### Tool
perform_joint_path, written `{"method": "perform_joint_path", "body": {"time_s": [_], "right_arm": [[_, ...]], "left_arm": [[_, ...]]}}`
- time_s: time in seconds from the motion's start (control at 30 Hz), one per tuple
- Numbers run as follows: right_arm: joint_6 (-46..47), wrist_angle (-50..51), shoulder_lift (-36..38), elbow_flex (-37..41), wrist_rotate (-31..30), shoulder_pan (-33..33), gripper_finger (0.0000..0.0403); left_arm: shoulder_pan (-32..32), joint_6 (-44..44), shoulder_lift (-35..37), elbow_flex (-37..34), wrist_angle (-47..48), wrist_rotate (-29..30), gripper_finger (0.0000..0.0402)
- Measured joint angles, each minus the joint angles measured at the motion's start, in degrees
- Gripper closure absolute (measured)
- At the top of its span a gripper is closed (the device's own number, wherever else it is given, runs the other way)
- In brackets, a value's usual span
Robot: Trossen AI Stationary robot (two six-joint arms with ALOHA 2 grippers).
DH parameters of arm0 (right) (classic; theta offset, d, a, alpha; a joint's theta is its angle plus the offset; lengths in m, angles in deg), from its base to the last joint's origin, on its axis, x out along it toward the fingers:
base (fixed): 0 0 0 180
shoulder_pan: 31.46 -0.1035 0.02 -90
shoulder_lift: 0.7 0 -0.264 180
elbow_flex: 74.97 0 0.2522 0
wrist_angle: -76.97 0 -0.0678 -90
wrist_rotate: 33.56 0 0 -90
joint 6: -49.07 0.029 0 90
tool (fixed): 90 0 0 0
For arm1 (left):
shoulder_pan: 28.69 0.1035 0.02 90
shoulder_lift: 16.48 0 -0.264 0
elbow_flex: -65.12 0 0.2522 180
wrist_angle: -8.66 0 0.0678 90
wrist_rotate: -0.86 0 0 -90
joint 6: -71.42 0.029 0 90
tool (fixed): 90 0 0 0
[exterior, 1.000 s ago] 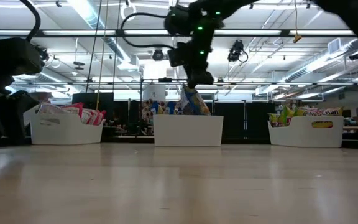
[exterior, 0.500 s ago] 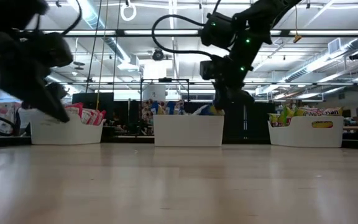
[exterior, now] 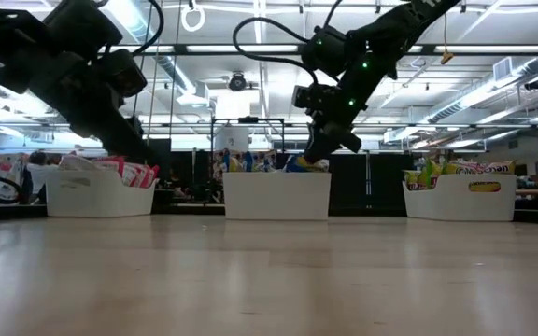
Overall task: Sort Maruchan noodles
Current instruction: Put the blue noodle pack into the middle white bin
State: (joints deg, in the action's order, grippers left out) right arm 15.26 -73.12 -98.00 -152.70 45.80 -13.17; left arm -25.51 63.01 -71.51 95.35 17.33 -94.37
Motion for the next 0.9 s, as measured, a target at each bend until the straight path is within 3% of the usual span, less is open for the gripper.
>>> {"method": "perform_joint_path", "body": {"time_s": [0.17, 0.3, 0.47, 0.63, 0.77, 0.9], "right_arm": [[-2.4, 0.1, -1.5, -0.6, 5.5, 2.2, 0.0399], [-3.7, 1.8, -7.3, -4.7, 8.4, 1.4, 0.0399], [-3.7, 11.0, -13.9, -14.7, 8.9, 1.2, 0.0399], [-5.7, 17.4, -13.5, -21.4, 9.3, 0.9, 0.0399], [-6.0, 16.4, -12.5, -22.8, 5.1, 1.0, 0.0384], [-3.1, 16.3, -12.2, -23.0, 0.1, 1.1, 0.0337]], "left_arm": [[2.7, 1.7, 0.0, 0.0, -1.4, -2.5, 0.0201], [5.0, 4.3, -0.1, 0.0, -3.0, -1.7, 0.0201], [12.9, 9.4, -0.1, 0.0, -2.7, 7.8, 0.0201], [22.7, 18.5, -0.2, 0.0, -4.0, 15.5, 0.0201], [27.5, 25.4, -2.1, 0.1, -8.5, 18.3, 0.0201], [27.6, 27.1, -6.4, 0.1, -12.2, 18.0, 0.0201]]}}
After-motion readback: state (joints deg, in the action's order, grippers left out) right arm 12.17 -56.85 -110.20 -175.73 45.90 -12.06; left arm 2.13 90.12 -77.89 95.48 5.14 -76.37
